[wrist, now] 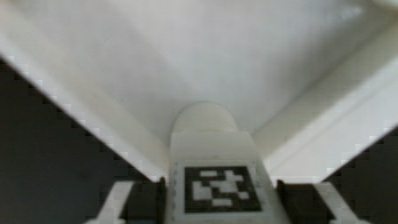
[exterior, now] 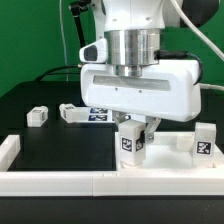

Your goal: Assemble square table

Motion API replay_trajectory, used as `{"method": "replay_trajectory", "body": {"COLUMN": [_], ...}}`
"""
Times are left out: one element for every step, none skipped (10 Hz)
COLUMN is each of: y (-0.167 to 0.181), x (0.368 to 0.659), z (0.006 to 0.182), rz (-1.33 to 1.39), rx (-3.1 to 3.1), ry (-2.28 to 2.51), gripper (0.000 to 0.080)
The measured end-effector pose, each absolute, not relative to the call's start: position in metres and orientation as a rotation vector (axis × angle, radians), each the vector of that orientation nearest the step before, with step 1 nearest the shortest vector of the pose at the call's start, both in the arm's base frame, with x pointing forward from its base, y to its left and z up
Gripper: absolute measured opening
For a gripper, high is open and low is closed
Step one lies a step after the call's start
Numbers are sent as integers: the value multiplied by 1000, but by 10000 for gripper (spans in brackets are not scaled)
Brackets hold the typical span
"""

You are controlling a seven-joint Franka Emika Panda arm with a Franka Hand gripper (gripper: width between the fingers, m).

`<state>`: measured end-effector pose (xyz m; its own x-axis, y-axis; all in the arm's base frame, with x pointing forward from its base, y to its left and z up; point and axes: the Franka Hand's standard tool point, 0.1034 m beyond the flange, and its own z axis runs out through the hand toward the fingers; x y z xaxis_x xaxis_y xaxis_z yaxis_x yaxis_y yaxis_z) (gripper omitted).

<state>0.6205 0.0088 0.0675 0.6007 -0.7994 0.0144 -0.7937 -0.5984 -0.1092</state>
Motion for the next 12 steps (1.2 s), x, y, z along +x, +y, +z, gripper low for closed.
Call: {"method": "replay_trajectory", "body": {"y": [9, 15, 18, 18, 19, 19, 19, 16, 14, 14, 13, 13], "x": [621, 622, 624, 625, 625, 625, 625, 624, 624, 623, 623, 623], "z": [67, 67, 66, 66, 65, 65, 65, 65, 67, 70, 69, 69], "rz": [-42, 23, 65, 82, 88, 87, 85, 47, 34, 11, 4, -4], "rx": [-2552, -2409, -2220, -2119, -2080, -2091, -2104, -2371, -2504, -2627, -2667, -2709], "ry": [1623, 1812, 2011, 2085, 2127, 2116, 2104, 1803, 1608, 1396, 1322, 1235], "gripper": [293, 293, 293, 293, 293, 293, 474, 594, 594, 638, 647, 647]}}
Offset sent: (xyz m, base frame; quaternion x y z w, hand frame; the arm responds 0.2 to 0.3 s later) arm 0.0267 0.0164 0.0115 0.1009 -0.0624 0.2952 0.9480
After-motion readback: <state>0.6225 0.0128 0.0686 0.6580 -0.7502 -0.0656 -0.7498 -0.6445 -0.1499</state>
